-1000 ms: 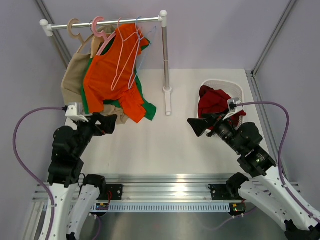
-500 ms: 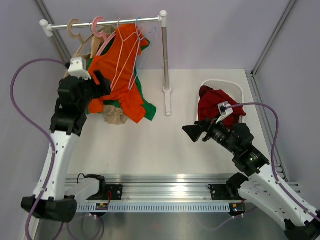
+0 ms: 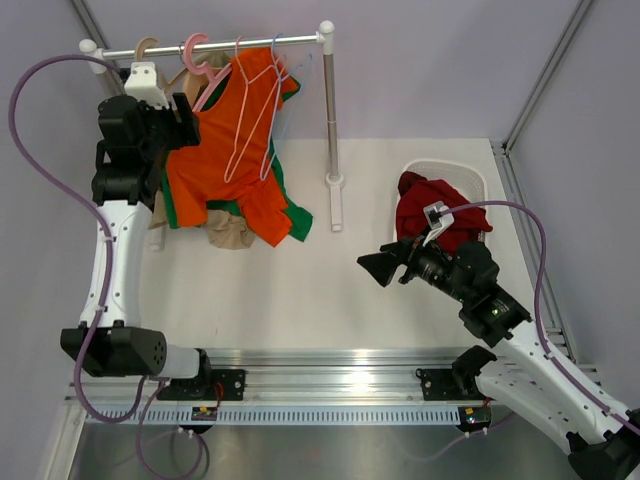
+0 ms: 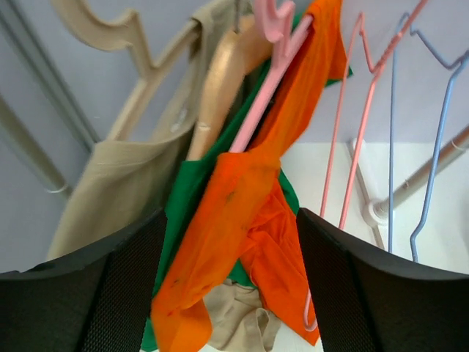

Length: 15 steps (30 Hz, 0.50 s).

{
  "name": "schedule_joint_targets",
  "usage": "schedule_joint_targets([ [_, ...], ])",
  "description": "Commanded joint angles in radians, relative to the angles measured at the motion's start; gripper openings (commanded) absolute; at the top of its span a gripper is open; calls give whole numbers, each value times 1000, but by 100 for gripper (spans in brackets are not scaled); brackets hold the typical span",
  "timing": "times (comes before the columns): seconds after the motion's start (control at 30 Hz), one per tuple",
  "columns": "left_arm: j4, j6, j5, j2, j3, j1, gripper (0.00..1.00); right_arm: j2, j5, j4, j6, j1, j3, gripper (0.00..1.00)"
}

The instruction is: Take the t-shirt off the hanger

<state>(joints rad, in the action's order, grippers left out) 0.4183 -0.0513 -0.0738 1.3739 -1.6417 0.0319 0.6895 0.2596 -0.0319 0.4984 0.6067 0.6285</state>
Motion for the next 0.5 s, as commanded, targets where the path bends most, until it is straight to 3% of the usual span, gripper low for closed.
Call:
schedule_joint_targets([
  [0.0, -15, 28, -139, 59, -46, 0, 72, -5, 38, 44, -4, 7, 22, 99],
  [0.27, -15, 24, -124, 137, -79, 0, 68, 2, 26, 36, -15, 7, 22, 99],
  [0.47, -85, 18, -104, 97, -35, -1, 68, 5, 13, 36, -21, 7, 23, 99],
])
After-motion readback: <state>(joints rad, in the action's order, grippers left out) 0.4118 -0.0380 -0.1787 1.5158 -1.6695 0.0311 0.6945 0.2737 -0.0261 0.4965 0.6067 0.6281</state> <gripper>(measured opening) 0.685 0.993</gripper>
